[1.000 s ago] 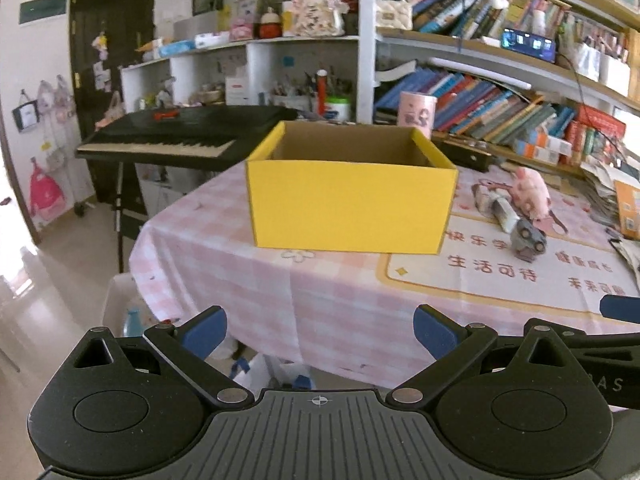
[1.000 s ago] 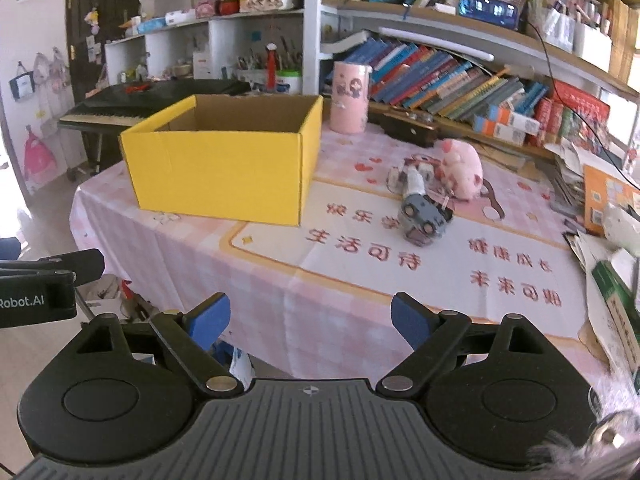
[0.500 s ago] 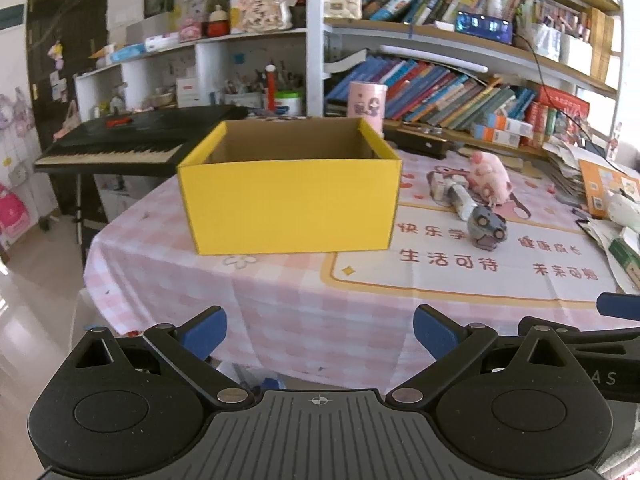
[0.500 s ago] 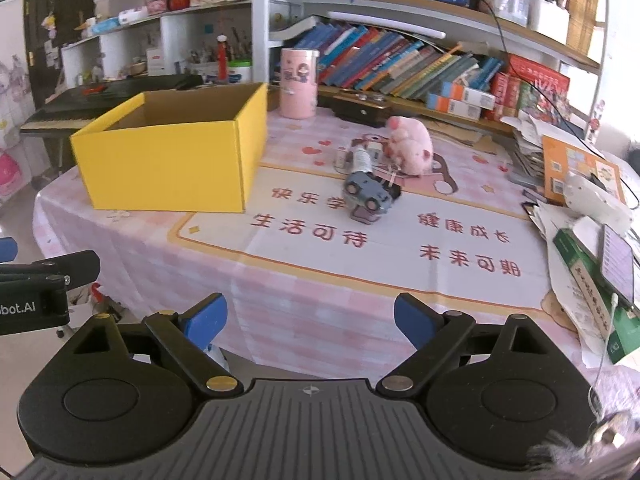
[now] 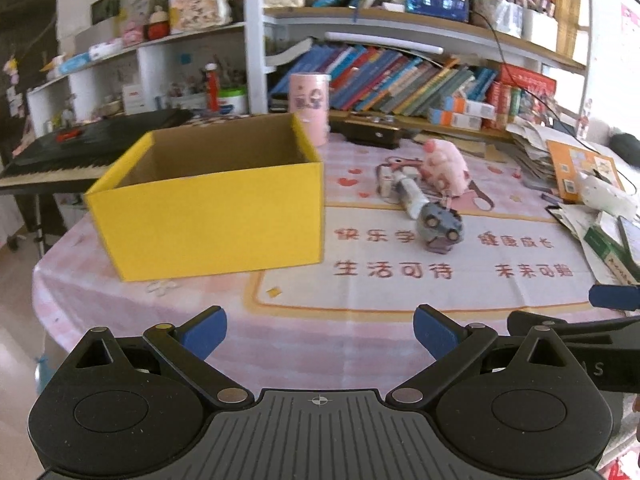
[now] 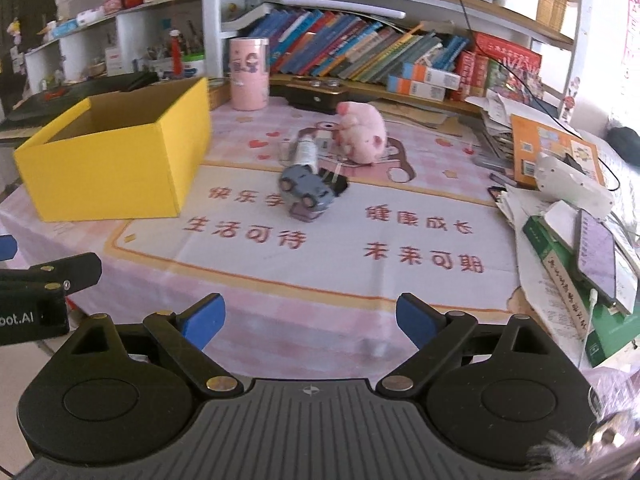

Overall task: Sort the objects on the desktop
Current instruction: 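Move the left gripper to the grey toy car and grasp it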

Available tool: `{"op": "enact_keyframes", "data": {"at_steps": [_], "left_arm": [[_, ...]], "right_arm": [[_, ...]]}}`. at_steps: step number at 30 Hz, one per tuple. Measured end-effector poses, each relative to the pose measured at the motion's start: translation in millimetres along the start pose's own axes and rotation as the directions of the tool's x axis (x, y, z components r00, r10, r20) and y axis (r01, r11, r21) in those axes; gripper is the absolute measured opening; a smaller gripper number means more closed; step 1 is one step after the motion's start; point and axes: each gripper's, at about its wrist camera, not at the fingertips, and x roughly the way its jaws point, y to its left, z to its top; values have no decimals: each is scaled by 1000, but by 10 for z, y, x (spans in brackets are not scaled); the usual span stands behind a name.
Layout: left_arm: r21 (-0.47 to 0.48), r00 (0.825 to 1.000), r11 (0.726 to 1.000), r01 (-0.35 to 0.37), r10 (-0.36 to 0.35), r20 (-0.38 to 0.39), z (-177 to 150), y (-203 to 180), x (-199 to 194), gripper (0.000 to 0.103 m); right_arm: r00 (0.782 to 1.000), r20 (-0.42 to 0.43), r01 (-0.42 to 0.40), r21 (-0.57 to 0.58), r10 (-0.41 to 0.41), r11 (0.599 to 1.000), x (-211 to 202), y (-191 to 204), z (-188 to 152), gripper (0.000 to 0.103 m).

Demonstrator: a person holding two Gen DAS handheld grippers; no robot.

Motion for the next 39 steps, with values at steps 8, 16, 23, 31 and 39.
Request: {"op": "enact_keyframes", "data": {"at_steps": [8, 16, 23, 31, 39], "left_arm": [[39, 1000, 999, 27, -27, -13, 199, -280, 270, 101], [101, 999, 994, 39, -38, -12, 393, -602, 511, 101], [89, 999, 995, 38, -35, -35, 503, -790, 726, 101], [85, 998, 996, 37, -32, -60, 602, -995, 957, 101], [106, 995, 993, 52, -43, -91, 702, -1210, 1272, 100]], "right_arm": [[1000, -17, 25, 30, -24, 999, 222, -318, 167, 93], [999, -3, 38, 81, -38, 996, 447, -653, 399, 93], [999, 26, 22, 46, -24, 999, 607, -819, 578, 93], [1000, 27, -17, 14, 17, 1000, 877, -988, 781, 93], [998, 18, -57, -19, 58, 998, 1140, -1130, 954, 93]]}}
